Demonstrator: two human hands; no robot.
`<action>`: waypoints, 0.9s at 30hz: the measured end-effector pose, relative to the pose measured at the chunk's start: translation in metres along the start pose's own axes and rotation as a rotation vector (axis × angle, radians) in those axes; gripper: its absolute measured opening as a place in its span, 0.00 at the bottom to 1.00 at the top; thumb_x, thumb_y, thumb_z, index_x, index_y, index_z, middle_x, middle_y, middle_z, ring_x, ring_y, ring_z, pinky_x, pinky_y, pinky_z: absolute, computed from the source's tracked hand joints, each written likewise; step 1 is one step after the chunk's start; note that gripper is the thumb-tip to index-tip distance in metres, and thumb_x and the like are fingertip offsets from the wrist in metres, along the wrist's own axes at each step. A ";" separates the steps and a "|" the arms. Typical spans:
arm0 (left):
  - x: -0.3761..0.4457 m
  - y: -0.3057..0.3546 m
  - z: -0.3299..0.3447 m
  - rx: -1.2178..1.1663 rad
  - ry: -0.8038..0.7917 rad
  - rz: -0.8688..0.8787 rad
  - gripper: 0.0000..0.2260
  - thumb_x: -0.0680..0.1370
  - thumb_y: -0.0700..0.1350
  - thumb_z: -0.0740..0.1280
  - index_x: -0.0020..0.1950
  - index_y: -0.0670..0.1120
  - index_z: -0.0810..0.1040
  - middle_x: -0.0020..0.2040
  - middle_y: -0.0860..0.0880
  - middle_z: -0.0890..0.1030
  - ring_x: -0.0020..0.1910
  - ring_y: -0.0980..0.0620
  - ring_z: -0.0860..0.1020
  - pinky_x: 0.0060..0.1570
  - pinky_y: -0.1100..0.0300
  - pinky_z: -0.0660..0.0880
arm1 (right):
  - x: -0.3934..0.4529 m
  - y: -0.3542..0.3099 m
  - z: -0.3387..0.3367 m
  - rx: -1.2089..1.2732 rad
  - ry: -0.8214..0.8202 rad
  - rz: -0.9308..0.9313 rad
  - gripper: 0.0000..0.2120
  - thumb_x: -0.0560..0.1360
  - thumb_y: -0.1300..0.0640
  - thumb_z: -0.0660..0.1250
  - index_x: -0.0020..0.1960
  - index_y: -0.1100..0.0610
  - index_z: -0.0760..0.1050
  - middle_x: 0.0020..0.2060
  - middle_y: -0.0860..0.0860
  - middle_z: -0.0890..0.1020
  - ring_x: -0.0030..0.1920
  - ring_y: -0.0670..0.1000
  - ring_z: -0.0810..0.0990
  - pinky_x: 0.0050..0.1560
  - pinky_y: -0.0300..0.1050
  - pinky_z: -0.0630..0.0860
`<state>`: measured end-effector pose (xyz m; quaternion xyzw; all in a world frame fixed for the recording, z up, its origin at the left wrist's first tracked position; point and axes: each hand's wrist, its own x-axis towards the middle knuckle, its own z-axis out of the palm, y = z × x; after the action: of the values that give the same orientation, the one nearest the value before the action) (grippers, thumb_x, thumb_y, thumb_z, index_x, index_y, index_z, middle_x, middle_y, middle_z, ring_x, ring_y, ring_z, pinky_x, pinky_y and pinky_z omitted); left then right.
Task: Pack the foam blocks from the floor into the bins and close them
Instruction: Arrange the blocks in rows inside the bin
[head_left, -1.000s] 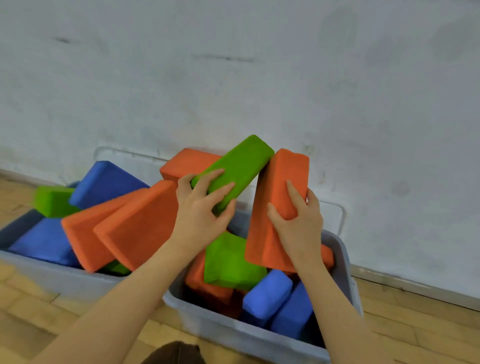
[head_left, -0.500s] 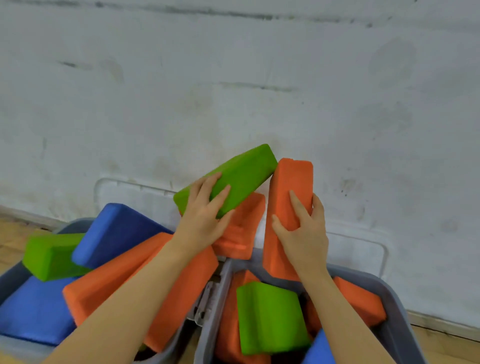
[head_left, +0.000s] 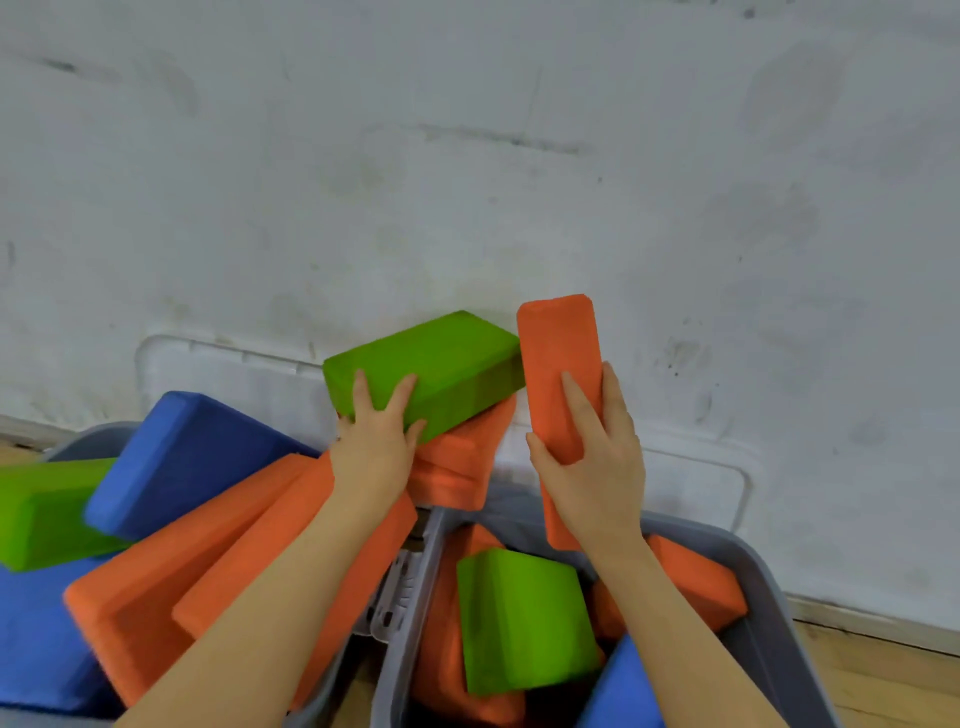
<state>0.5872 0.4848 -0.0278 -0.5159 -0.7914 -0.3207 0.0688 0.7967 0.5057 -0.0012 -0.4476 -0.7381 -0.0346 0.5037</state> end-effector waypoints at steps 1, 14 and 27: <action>0.001 0.001 -0.001 -0.041 -0.011 -0.013 0.26 0.77 0.52 0.64 0.74 0.57 0.61 0.76 0.38 0.53 0.61 0.29 0.69 0.59 0.40 0.69 | 0.001 -0.001 -0.002 0.001 0.004 -0.017 0.32 0.65 0.50 0.71 0.68 0.50 0.70 0.72 0.58 0.65 0.65 0.58 0.72 0.59 0.52 0.72; 0.031 -0.044 -0.001 -0.208 -0.126 0.078 0.25 0.79 0.55 0.59 0.75 0.58 0.56 0.78 0.46 0.50 0.74 0.41 0.57 0.69 0.39 0.55 | 0.046 -0.025 0.010 -0.194 0.048 -0.427 0.33 0.63 0.51 0.73 0.67 0.48 0.68 0.71 0.56 0.67 0.67 0.54 0.71 0.60 0.55 0.64; 0.038 -0.006 -0.073 -0.743 0.123 0.338 0.28 0.74 0.47 0.71 0.69 0.58 0.62 0.62 0.60 0.68 0.62 0.63 0.67 0.62 0.64 0.67 | 0.060 -0.053 0.022 -0.310 -0.217 -0.670 0.42 0.60 0.51 0.76 0.71 0.47 0.65 0.72 0.48 0.67 0.67 0.52 0.71 0.63 0.55 0.59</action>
<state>0.5483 0.4705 0.0440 -0.6080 -0.5205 -0.5991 -0.0232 0.7387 0.5228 0.0560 -0.2535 -0.8784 -0.2608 0.3100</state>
